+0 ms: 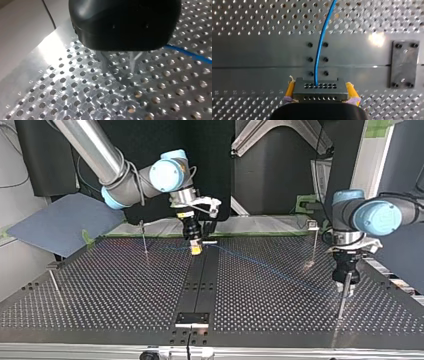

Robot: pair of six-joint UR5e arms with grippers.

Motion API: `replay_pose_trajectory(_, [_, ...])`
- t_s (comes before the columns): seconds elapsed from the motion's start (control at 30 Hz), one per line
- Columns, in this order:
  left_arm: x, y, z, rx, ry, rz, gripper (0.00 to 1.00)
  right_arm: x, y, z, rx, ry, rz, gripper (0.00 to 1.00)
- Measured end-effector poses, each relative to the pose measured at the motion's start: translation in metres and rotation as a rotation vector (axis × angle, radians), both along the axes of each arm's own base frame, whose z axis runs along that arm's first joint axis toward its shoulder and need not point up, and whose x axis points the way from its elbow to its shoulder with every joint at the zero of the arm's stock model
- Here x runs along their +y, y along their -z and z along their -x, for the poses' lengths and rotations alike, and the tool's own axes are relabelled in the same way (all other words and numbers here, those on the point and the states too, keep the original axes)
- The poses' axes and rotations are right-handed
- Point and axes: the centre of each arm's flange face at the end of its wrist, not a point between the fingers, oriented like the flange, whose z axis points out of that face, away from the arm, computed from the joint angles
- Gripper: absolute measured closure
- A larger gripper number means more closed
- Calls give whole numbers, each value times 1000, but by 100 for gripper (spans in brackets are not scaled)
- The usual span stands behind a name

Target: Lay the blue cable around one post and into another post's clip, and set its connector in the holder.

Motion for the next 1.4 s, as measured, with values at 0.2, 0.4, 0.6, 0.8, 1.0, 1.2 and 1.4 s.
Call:
replay_pose_trajectory(0.2, [-2,17,7,3,-5,-15,27,-10,19,18,-2,32,-3,100])
replay_pose_trajectory(0.4, [-2,17,7,-31,-11,-6,27,-19,40,39,-2,68,-6,100])
replay_pose_trajectory(0.6, [-2,16,6,-52,-6,15,27,-29,57,61,1,124,-11,100])
replay_pose_trajectory(0.8, [-2,13,4,-74,-1,27,21,-44,73,91,-9,201,-16,100])
replay_pose_trajectory(1.0, [-3,13,4,-80,4,51,19,-57,89,122,-34,252,-30,100])
replay_pose_trajectory(1.2, [-4,23,0,-69,11,70,19,-68,105,154,-39,309,-30,100])
replay_pose_trajectory(1.4, [-3,34,-5,-61,11,84,19,-77,121,188,-35,378,-28,100])
